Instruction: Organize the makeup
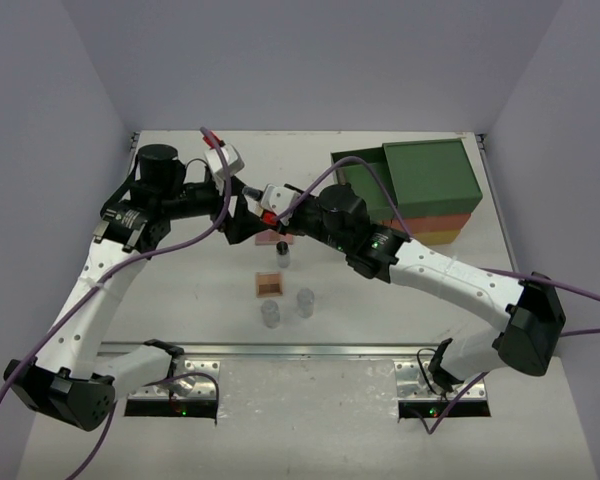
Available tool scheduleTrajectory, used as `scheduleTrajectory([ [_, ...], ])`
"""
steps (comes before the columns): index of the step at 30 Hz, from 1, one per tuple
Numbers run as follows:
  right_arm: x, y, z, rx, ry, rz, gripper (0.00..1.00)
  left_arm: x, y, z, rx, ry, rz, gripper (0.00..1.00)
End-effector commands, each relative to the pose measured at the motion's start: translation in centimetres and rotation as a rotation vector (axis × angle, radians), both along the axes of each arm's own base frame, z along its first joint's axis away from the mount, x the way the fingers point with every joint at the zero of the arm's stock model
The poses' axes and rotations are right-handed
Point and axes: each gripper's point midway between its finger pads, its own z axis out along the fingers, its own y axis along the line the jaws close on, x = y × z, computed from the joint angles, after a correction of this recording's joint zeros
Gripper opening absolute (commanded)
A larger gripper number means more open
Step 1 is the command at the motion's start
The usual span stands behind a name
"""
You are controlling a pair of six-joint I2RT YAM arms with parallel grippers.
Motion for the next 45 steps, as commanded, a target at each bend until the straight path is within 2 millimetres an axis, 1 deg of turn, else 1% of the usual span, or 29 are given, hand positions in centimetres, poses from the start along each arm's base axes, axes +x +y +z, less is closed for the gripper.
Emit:
scheduleTrajectory([
  [1,2.6,-3.3,2.4,0.062,-0.035,-0.190,0.00,1.3,1.0,1.3,0.003,-0.056,0.105,1.00],
  [2,3.2,-4.2,2.1,0.059,-0.019,-0.233,0.00,1.9,1.5,1.5,0.014,-0.068,0.151,1.00],
  [3,3.5,-4.8,2.1,0.069,-0.007,-0.261,0.00,2.1,1.7,1.6,0.017,-0.071,0.164,1.00],
  [5,5.3,-7.6,1.8,0.117,0.064,-0.389,0.00,3.0,2.7,1.8,0.035,-0.088,0.247,1.00],
  [6,6.6,-9.6,1.6,0.155,0.117,-0.480,0.00,3.5,3.4,1.7,0.050,-0.101,0.294,1.00],
  [7,8.1,-11.7,2.4,0.199,0.142,-0.562,0.00,4.1,4.1,1.5,0.066,-0.108,0.345,1.00],
  [8,8.5,-13.1,1.4,0.216,0.217,-0.635,0.00,4.5,4.5,1.2,0.077,-0.113,0.373,1.00],
  [9,9.1,-14.3,1.2,0.219,0.241,-0.693,0.00,4.7,4.9,0.9,0.086,-0.113,0.395,1.00],
  [10,10.0,-15.8,0.5,0.198,0.251,-0.773,0.00,5.1,5.3,0.4,0.107,-0.115,0.419,1.00],
  [11,10.5,-16.7,0.2,0.184,0.257,-0.823,0.00,5.3,5.6,-0.1,0.123,-0.114,0.433,1.00],
  [12,10.7,-17.2,0.2,0.168,0.261,-0.850,0.00,5.4,5.8,-0.6,0.135,-0.109,0.437,1.00],
  [15,11.8,-19.0,-1.4,0.111,0.284,-0.946,0.01,5.6,6.2,-1.9,0.173,-0.102,0.448,1.00],
  [16,11.9,-18.9,-1.8,0.096,0.293,-0.948,0.01,5.6,6.2,-2.2,0.177,-0.097,0.448,1.00],
  [18,12.3,-19.5,-2.9,0.136,0.358,-0.995,0.05,5.6,6.3,-2.7,0.190,-0.096,0.445,1.00],
  [22,12.9,-20.4,-4.3,0.137,0.405,-1.033,0.13,5.4,6.6,-3.3,0.216,-0.103,0.437,1.00],
  [28,12.8,-20.9,-6.5,0.107,0.451,-1.064,0.26,5.2,6.8,-4.1,0.240,-0.106,0.431,1.00],
  [31,12.8,-21.3,-7.0,0.103,0.460,-1.074,0.40,5.2,6.8,-4.4,0.244,-0.098,0.429,1.00],
  [33,12.8,-21.3,-6.8,0.106,0.462,-1.070,0.47,5.2,6.7,-4.6,0.245,-0.094,0.424,1.00],
  [37,12.7,-21.2,-6.5,0.112,0.464,-1.065,0.54,5.3,6.5,-5.1,0.247,-0.079,0.411,1.00],
  [39,12.7,-21.2,-6.0,0.122,0.463,-1.059,0.59,5.3,6.4,-5.5,0.251,-0.069,0.405,1.00],
  [45,12.3,-20.9,-4.8,0.146,0.461,-1.026,0.61,5.0,6.0,-6.1,0.259,-0.059,0.370,1.00],
])
